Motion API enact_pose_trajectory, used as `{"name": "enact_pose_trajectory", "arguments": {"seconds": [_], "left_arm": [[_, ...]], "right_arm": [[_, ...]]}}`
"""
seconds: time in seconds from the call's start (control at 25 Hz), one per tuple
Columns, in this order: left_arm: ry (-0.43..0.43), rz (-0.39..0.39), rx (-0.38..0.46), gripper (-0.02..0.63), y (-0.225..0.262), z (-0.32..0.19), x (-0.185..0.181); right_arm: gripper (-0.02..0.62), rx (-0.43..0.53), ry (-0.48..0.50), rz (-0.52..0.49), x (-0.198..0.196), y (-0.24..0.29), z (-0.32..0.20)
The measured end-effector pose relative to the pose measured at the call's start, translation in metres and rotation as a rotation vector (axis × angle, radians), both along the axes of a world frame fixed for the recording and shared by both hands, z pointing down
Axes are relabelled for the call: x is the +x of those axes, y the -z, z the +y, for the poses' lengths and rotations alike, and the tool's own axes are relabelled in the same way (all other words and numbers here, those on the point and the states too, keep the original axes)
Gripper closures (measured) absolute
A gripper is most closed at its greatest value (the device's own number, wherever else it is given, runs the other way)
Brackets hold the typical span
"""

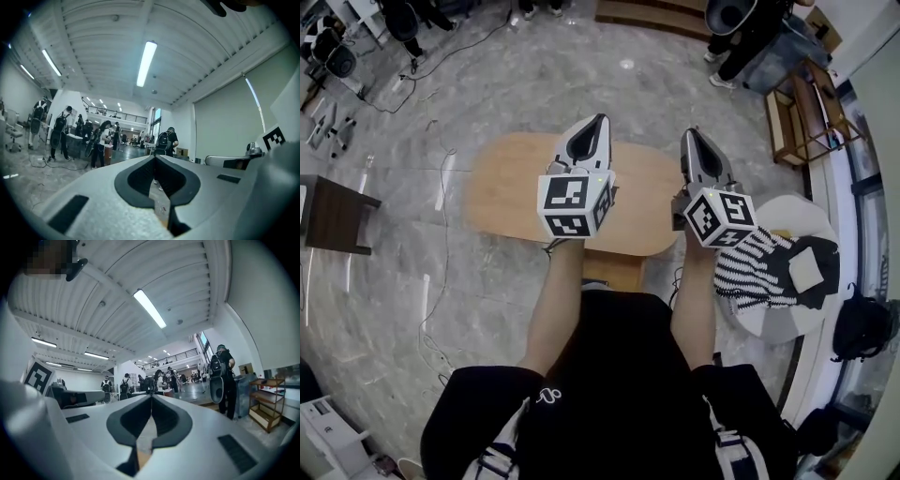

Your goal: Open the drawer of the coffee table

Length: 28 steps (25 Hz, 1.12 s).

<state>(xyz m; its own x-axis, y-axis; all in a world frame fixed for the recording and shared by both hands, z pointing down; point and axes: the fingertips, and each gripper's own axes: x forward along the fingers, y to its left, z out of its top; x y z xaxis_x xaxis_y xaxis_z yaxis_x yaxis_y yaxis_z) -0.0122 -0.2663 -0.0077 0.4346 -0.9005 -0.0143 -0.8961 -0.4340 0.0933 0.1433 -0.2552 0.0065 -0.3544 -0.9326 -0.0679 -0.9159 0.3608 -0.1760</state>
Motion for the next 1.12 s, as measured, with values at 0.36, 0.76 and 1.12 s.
{"name": "enact_pose_trajectory", "arguments": {"seconds": [0.36,0.76,1.12], "left_arm": [[0.009,-0.021,0.046,0.597,0.023,0.004,-0.004],[-0.002,-0.032,0.056,0.597,0.024,0.013,-0.005],[-0.002,-0.034,0.049,0.597,0.023,0.02,-0.006]], "right_arm": [[0.584,0.072,-0.03,0.067,0.0,0.032,0.009],[0.584,0.081,-0.034,0.094,-0.007,0.034,0.017],[0.584,0.082,-0.033,0.103,-0.008,0.035,0.025]]}}
